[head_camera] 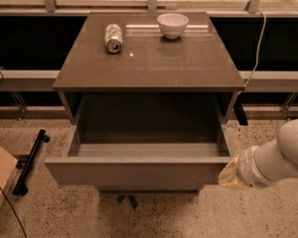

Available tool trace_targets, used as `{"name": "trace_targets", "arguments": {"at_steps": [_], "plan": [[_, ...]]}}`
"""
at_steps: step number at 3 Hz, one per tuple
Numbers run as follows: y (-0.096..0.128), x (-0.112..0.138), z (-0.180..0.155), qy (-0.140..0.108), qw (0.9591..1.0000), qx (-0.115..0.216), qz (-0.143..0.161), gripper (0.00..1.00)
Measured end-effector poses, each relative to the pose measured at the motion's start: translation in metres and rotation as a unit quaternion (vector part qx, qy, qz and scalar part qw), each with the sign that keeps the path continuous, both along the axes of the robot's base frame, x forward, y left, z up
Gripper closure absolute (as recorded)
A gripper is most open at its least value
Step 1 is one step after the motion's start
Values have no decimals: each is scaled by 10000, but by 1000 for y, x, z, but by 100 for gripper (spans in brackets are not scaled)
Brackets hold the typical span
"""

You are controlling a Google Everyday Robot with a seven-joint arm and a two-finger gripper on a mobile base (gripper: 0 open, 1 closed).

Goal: Close top drawer

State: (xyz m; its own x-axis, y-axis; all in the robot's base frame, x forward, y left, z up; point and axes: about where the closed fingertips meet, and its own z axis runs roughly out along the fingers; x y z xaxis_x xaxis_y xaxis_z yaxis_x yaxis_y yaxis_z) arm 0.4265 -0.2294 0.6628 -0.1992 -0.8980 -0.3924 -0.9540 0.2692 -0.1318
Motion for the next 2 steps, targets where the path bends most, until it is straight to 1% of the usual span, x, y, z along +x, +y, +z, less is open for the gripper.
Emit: {"name": "trace_targets", "arguments": {"at_steps": [1,2], "plan": [[0,0,0,0,10000,0,0,100],[2,7,-3,-78,9999,-10,-87,100]]}}
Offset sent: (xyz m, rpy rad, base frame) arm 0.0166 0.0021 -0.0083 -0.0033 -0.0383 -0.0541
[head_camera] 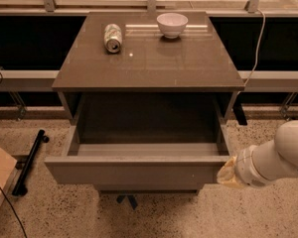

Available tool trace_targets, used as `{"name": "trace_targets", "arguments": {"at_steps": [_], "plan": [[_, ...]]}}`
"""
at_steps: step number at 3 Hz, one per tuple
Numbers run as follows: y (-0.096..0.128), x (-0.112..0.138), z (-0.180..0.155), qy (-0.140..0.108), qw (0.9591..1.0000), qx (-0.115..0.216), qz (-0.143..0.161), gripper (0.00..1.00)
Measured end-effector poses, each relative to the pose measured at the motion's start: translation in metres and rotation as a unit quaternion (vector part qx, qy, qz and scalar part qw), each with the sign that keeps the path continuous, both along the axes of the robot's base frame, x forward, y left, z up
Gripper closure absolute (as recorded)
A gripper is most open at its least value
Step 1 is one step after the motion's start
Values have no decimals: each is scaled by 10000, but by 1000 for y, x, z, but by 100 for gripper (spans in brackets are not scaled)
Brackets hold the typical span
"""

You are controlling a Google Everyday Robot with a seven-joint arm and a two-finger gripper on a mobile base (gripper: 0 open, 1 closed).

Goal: Close top drawer

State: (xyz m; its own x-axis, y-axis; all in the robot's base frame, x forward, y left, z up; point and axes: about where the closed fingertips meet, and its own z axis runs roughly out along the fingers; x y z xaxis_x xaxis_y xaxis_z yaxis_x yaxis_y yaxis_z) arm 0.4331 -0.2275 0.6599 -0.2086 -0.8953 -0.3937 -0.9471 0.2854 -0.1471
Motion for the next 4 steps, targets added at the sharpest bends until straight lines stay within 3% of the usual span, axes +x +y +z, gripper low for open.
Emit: {"name": "trace_targets", "arguments": {"at_steps": [1,2,3,4], "plan": [[11,28,-6,-344,9994,41,24,100],[11,31,-6,-380,9993,49,21,100],[16,67,-7,-688,9969,383,-22,100],[16,66,-7,-695,9968,392,-23,100]]}}
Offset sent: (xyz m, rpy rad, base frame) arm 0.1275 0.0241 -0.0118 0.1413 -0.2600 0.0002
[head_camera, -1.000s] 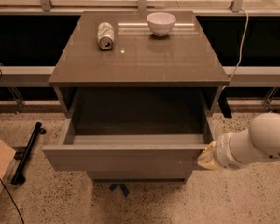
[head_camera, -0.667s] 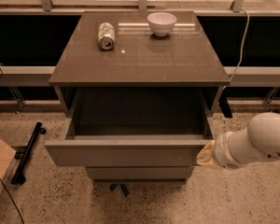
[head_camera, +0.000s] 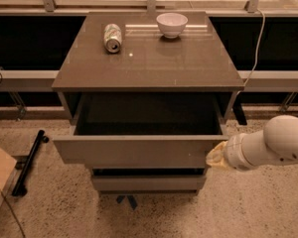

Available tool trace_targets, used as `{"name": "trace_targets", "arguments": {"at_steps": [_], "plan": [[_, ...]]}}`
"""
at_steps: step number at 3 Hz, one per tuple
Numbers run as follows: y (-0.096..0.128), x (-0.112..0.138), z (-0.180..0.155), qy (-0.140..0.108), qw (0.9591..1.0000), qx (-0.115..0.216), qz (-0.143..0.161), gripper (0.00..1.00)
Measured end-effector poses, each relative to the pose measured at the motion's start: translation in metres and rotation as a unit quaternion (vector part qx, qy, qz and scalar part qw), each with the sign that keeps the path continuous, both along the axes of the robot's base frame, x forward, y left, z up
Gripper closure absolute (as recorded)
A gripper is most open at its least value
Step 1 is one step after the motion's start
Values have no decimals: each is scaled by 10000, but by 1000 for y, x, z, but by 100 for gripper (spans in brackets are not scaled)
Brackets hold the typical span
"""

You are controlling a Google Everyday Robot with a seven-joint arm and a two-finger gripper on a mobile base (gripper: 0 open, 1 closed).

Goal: Close top drawer

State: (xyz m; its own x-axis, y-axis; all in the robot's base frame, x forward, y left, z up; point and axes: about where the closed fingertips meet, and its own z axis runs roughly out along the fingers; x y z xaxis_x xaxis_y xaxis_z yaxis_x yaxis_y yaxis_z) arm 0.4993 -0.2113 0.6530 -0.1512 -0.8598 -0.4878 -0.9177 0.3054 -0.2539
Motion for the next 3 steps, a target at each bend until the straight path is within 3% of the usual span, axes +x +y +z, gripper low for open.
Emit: {"name": "trace_targets", "arguments": {"at_steps": [1,3], "plan": [[1,40,2,-179,9993,326,-97,100],[0,66,3,-444,9977,446,-257,100]]}}
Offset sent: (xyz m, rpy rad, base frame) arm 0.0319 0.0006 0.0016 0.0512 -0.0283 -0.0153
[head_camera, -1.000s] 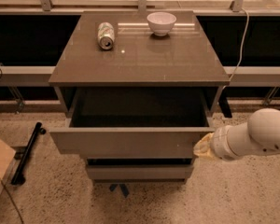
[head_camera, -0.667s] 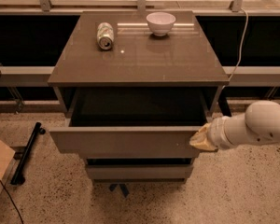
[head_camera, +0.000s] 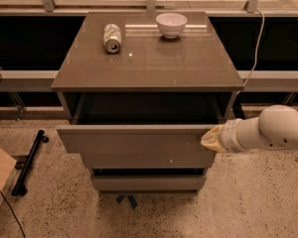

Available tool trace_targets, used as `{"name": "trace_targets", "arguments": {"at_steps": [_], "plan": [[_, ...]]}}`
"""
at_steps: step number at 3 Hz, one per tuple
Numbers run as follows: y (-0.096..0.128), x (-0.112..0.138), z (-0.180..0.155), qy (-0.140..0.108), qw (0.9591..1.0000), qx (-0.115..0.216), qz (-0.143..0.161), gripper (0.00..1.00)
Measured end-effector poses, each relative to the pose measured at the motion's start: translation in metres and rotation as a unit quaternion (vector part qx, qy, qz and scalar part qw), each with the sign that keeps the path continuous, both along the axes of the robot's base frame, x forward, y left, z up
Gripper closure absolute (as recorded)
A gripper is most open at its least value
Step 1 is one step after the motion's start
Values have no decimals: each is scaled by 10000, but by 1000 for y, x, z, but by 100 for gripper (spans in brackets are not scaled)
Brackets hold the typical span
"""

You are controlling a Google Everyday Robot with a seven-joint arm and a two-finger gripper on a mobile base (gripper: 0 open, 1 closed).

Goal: Close top drawer

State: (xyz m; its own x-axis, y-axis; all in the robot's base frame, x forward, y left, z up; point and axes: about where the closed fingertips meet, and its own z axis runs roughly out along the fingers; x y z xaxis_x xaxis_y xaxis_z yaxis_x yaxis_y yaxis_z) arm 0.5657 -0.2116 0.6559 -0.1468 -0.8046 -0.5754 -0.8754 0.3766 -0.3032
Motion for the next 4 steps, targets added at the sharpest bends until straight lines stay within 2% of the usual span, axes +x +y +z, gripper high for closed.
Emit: {"name": "trace_targets", "arguments": {"at_steps": [1,3,4], "plan": [[0,25,-3,-208,9996,81,-154,99],[2,25,-5,-198,9997,87,-139,52],[4,25,-6,-186,9997,92,-121,22]]}}
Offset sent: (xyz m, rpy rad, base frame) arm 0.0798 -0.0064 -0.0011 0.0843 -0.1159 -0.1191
